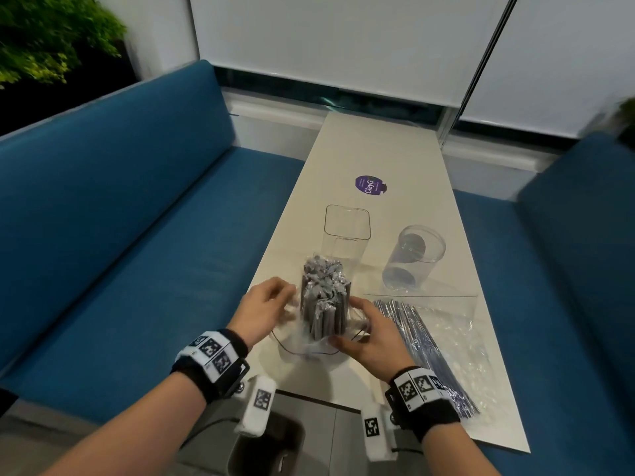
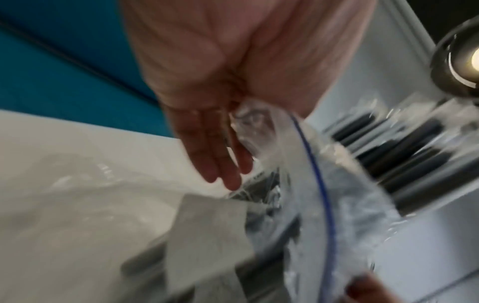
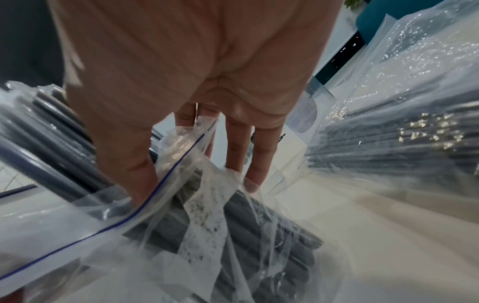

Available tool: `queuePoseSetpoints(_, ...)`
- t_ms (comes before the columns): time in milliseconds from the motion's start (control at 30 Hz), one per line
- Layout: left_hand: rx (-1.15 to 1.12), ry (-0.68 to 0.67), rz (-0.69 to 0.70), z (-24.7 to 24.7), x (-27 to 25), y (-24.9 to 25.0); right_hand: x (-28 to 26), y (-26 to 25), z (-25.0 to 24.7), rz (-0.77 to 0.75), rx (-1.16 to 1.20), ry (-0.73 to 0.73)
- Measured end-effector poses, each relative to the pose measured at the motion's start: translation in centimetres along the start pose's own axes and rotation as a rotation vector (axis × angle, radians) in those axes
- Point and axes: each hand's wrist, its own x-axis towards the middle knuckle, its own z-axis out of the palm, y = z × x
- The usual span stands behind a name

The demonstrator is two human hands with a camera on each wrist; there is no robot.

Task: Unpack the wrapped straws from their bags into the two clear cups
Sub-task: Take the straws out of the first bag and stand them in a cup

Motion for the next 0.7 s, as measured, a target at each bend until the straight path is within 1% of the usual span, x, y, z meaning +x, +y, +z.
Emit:
queuePoseSetpoints(33, -0.037, -0.055, 0.051, -0.4, -0.1, -0.4, 0.1, 0.1, -0.2, 0.008, 0.028, 0.012)
queuePoseSetpoints(67, -0.049, -0.143, 0.094, -0.9, -0.3, -0.9, 0.2, 0.3, -0.3, 0.008, 0.063, 0.028)
queuePoseSetpoints(100, -0.016, -0.24, 0.139, -1.4, -0.4, -1.5, 0.3, 0.3, -0.4, 0.009, 0.103, 0.038)
queuePoseSetpoints(167, 0.155, -0.391, 0.223, -2.4, -0.5, -2.4, 0.4, 0.2, -0.4, 0.006, 0.165, 0.048)
queuePoseSetpoints(200, 0.245, -0.432, 0.264, -2.5, -0.5, -2.7, 0.5, 0.1, -0.4, 0.004, 0.178, 0.057)
queuePoseSetpoints(233, 0.3, -0.444, 0.305, -2.4, -0.6, -3.0, 0.5, -0.3, -0.3, -0.012, 0.181, 0.069)
queuePoseSetpoints(267, 0.302, -0.422, 0.334, -2.0, -0.8, -3.0, 0.4, -0.7, -0.3, -0.04, 0.182, 0.082)
queuePoseSetpoints(300, 0.245, -0.381, 0.341, -1.5, -0.8, -2.9, 0.4, -1.2, -0.2, -0.072, 0.175, 0.085)
queuePoseSetpoints(333, 0.14, -0.344, 0.341, -0.8, -0.7, -2.7, 0.3, -1.7, -0.2, -0.099, 0.163, 0.079)
queuePoseSetpoints(400, -0.086, -0.27, 0.341, 0.4, -0.6, -2.2, 0.0, -2.8, -0.1, -0.113, 0.176, 0.006)
queuePoseSetpoints(500, -0.273, -0.12, 0.331, 1.4, -0.8, -0.7, -0.7, -4.3, -0.3, -0.109, 0.342, -0.152)
queuePoseSetpoints(567, -0.335, -0.05, 0.365, 1.3, -1.1, 0.8, -1.4, -4.8, -0.6, -0.11, 0.506, -0.168)
queuePoseSetpoints(600, -0.381, -0.045, 0.389, 1.3, -1.3, 1.3, -1.7, -4.9, -0.7, -0.118, 0.495, -0.13)
queuePoseSetpoints(667, -0.497, -0.049, 0.436, 1.4, -1.9, 2.4, -1.8, -4.7, -0.3, -0.11, 0.281, -0.029)
queuePoseSetpoints(700, -0.542, -0.057, 0.445, 1.5, -2.1, 2.9, -1.8, -4.8, 0.0, -0.096, 0.189, -0.034)
